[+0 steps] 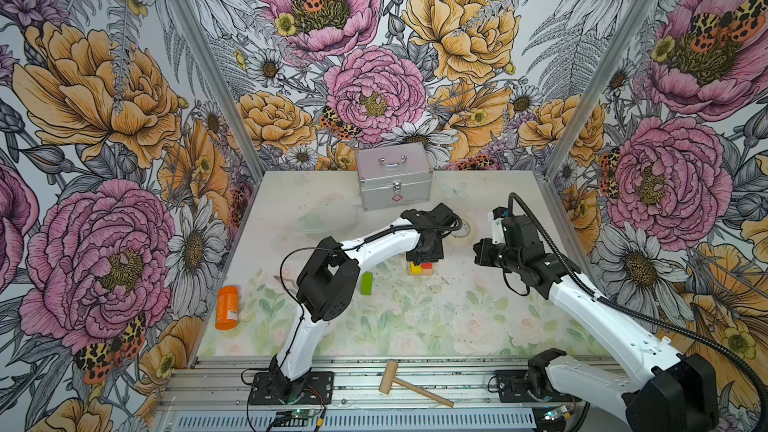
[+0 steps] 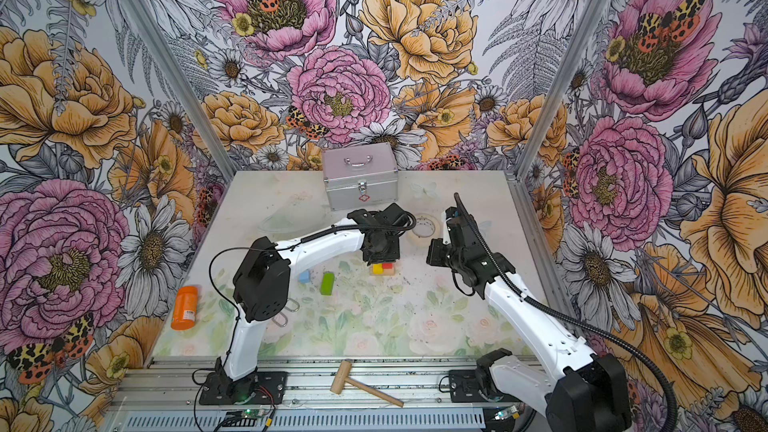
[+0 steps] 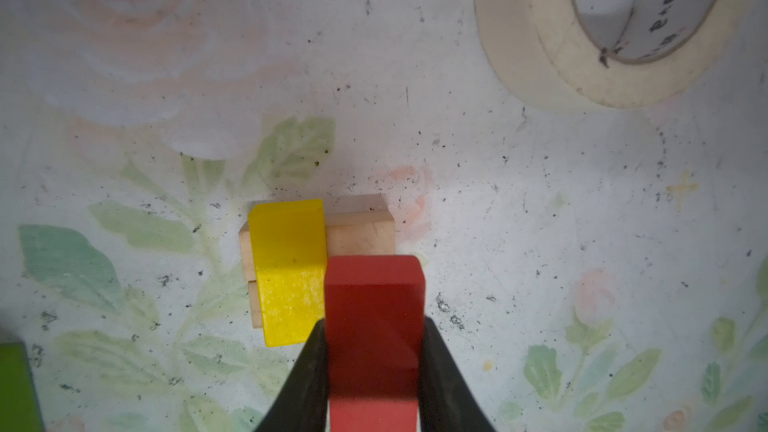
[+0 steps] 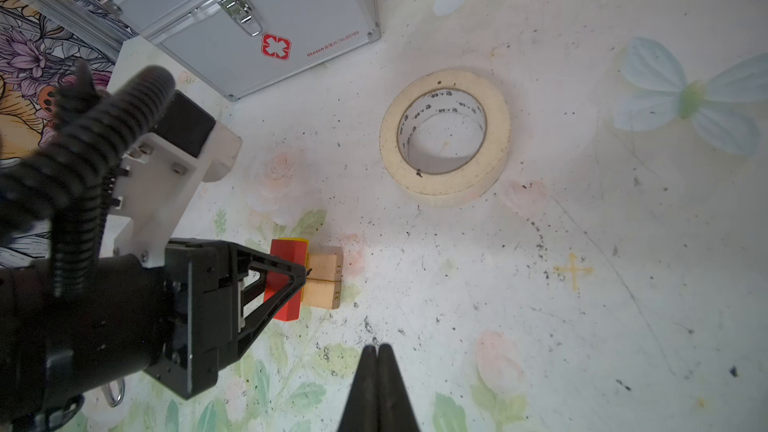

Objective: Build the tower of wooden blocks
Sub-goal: 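Carry the red block with the left gripper over the wooden blocks beside the yellow block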

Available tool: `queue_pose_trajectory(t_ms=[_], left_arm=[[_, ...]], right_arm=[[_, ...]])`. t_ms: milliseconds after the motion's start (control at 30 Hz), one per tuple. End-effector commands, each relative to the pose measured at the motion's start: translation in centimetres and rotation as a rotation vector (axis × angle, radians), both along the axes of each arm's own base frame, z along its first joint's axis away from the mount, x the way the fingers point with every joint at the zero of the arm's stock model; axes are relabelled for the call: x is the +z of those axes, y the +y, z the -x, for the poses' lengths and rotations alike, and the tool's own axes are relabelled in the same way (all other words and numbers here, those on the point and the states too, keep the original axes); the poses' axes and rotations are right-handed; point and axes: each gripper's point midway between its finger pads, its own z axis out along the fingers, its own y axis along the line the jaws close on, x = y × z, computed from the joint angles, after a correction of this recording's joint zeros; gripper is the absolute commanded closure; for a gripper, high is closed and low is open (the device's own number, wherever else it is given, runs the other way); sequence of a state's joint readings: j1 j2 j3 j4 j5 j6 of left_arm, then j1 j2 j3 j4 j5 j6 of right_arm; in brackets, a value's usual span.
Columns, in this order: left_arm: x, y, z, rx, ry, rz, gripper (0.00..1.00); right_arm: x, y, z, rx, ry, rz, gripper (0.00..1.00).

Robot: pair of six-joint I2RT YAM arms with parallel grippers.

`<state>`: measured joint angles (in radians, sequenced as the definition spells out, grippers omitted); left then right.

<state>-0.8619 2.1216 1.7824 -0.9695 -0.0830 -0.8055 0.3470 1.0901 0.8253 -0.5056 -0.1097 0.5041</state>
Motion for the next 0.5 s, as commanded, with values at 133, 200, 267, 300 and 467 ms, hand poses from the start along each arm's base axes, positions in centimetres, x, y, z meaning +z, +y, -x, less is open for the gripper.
queue_pose_trajectory(t_ms=[133, 200, 267, 300, 467], left_arm=[[-0.9, -0.8, 0.1, 0.001, 0.013, -0.003, 1.00], [-1.1, -0.8, 0.2, 0.004, 0.015, -0.007, 1.00], [-1.4, -0.8, 0.2, 0.006, 0.021, -0.011, 1.00], [-1.5, -0.8, 0.2, 0.004, 0.021, -0.013, 1.00], [-1.6, -1.1, 0.2, 0.003, 0.019, -0.013, 1.00]], right_arm=[[0.6, -0.1, 0.5, 0.011, -0.027, -0.009, 1.00], [0.5, -0.3, 0.5, 0.007, -0.024, -0.009, 1.00], [0.4, -0.3, 0.6, 0.007, -0.025, -0.010, 1.00], [0.4, -0.3, 0.6, 0.008, -0.024, -0.010, 1.00], [0.3, -0.3, 0.8, 0.007, -0.024, -0.013, 1.00]])
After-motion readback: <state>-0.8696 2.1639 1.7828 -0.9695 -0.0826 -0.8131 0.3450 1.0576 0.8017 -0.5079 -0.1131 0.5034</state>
